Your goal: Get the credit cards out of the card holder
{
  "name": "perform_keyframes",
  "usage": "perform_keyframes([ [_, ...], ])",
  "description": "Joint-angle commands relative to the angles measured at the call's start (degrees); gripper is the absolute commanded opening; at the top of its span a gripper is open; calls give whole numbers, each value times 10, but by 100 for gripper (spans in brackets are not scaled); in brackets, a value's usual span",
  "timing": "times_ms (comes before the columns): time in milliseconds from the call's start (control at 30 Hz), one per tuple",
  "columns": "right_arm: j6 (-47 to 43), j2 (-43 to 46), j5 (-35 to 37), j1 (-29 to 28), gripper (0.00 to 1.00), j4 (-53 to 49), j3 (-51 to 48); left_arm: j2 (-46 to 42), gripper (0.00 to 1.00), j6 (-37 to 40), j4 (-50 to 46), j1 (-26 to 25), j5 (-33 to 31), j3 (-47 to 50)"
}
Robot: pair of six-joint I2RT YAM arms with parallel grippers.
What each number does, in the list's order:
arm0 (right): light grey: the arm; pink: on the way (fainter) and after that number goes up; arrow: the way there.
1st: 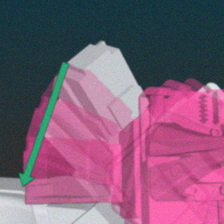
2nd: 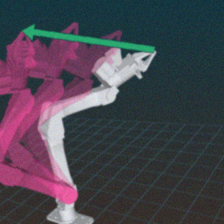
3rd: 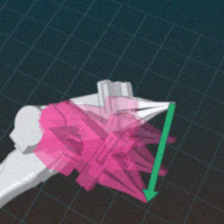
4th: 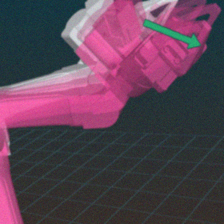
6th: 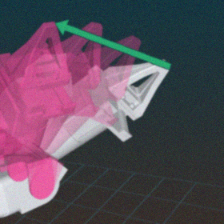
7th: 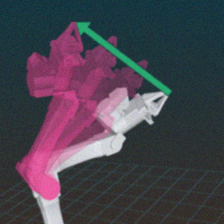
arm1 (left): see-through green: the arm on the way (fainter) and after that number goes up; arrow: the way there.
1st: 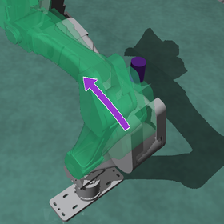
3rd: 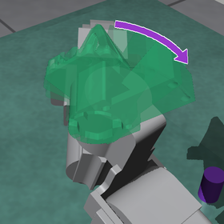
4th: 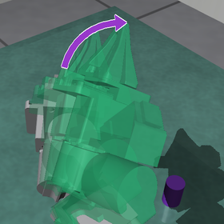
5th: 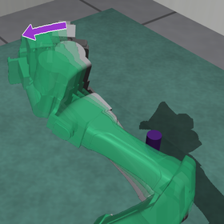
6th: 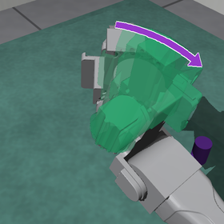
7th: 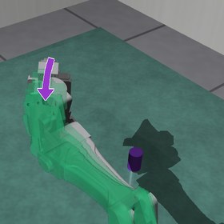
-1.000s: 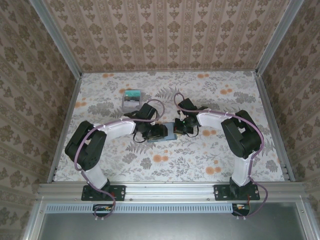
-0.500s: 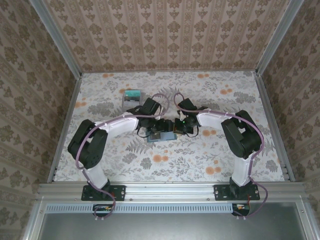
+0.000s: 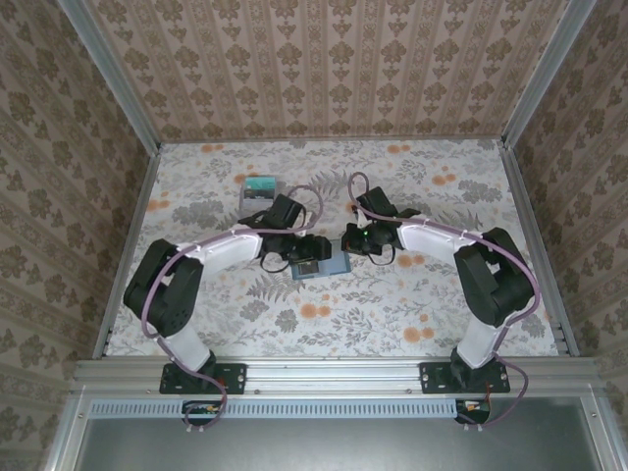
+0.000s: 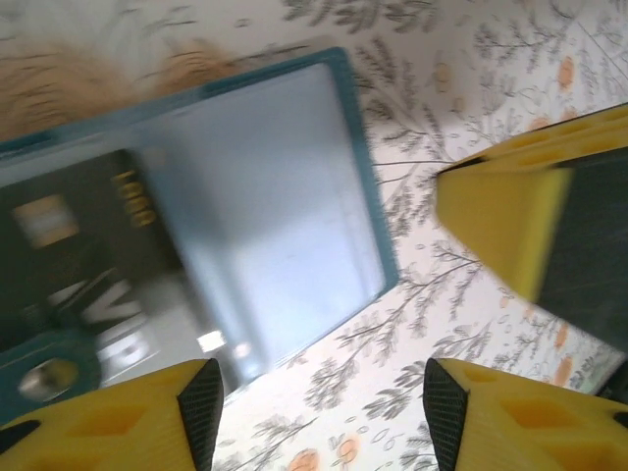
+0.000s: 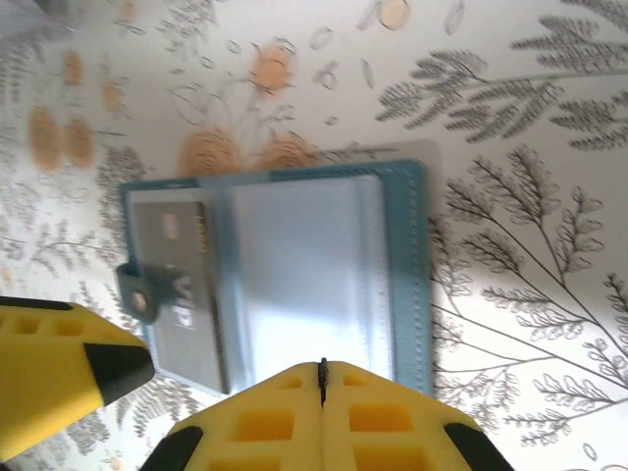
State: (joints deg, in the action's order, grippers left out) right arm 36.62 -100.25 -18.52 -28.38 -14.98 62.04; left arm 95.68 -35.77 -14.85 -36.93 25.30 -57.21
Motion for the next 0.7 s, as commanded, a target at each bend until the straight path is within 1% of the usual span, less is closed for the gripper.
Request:
perform_keyframes([
  [0,8,7,-35,-5,9,20,14,-37,53,-2,-9,15,-29,33],
  [100,8,-18,-72,-15,11,19,39,-48,38,-9,-10,31,-42,55],
  [167,15,-36,-100,-22,16,32,48,-47,26,-11,-8,40,-43,65],
  [200,18,-44,-109,-25,17,37,51,-46,20,-11,-8,41,-45,67],
  [267,25,-61,-118,-30,17,38,59,-43,4,-10,-11,45,-51,70],
  [300,27,-67,-121,-31,17,37,62,-41,0,-8,-12,45,-53,71],
  [400,34,-88,-135,-33,19,38,67,-32,0,-10,-9,47,-59,78],
  [667,37,-133,-147,-34,19,28,83,-7,0,-11,-2,48,-62,86],
])
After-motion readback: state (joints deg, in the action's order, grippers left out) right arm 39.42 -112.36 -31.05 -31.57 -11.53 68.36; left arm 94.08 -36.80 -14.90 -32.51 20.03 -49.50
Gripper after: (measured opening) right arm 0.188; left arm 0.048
